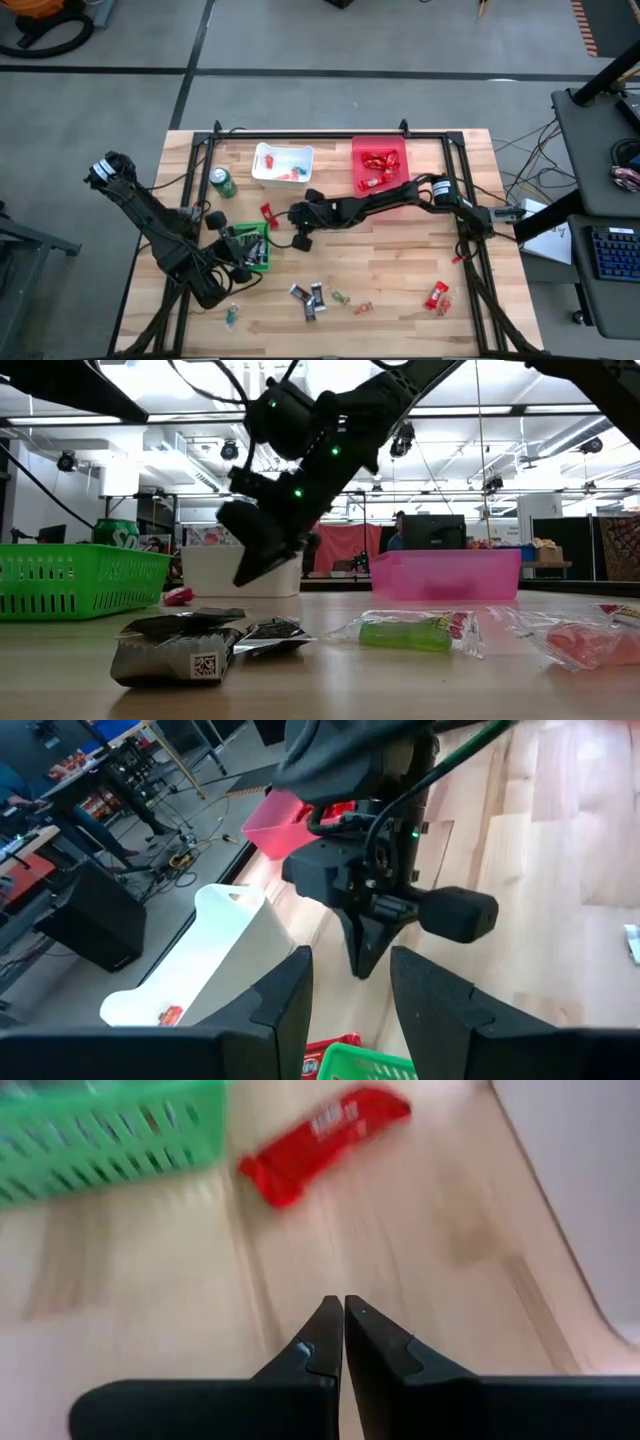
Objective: Organize candy in baskets
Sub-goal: Put the red chocolate into the pink bin
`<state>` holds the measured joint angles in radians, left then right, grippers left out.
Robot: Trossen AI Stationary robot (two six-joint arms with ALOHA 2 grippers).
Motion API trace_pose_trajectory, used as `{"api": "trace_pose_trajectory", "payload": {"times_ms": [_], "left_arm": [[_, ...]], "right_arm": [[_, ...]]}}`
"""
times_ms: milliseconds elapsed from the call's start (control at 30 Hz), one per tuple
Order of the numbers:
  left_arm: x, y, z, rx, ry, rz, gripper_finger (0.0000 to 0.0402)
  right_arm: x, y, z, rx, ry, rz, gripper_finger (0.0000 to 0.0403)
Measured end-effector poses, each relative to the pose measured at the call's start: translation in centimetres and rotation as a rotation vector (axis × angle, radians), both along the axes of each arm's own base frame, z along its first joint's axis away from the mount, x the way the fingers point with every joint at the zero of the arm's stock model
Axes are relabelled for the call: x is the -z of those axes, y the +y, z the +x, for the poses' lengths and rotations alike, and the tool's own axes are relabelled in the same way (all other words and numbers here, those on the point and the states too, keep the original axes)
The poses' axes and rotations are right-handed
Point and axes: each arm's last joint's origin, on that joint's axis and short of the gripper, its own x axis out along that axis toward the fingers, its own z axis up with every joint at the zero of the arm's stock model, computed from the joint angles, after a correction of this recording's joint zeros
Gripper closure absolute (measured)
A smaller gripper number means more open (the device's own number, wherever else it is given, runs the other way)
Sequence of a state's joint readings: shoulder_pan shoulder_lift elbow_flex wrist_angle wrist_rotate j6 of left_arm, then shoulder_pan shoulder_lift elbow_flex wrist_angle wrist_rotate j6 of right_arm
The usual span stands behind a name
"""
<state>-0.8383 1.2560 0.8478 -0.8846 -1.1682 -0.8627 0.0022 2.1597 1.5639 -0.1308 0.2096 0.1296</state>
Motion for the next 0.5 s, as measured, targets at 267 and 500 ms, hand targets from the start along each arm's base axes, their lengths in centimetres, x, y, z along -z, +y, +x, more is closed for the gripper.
{"api": "trace_pose_trajectory", "payload": {"times_ms": [267,500], "left_arm": [[-0.1,-0.1,0.1,-0.001,-0.019,-0.017,0.0280],[-0.1,-0.2,0.2,-0.001,-0.021,-0.019,0.0280]], "right_arm": [[1.3,0.1,1.7,-0.015,-0.211,-0.014,0.0394],[3.2,0.1,2.7,-0.020,-0.322,-0.026,0.0394]]}}
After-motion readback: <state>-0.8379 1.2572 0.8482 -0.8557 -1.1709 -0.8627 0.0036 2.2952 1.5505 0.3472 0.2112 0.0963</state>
